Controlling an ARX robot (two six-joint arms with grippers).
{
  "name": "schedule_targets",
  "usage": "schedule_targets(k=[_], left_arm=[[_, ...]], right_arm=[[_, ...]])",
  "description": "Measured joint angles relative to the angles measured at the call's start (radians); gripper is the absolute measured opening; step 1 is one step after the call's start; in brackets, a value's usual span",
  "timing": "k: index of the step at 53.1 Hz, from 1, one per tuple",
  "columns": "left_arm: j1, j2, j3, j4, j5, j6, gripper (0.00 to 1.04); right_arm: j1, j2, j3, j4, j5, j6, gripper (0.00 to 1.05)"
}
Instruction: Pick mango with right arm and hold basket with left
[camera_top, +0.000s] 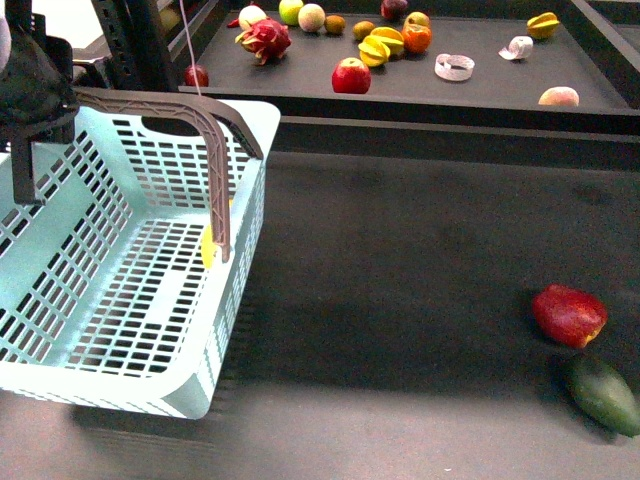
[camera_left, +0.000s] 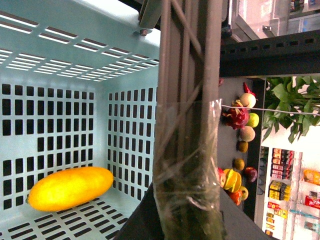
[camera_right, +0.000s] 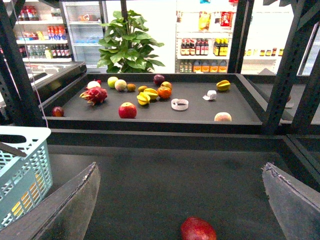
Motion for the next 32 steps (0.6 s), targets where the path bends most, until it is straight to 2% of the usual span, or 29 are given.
schedule_targets(k=[19,32], left_arm=[[0.01,0.055,0.006,0.014,0.008,-0.055,0.07],[0.008,0.037,0.014,0.017,0.025,-0.089,0.5]], right_arm=[[0.0,0.0,0.0,0.0,0.0,0.0,0.97],[0.0,0.0,0.0,0.0,0.0,0.0,0.97]])
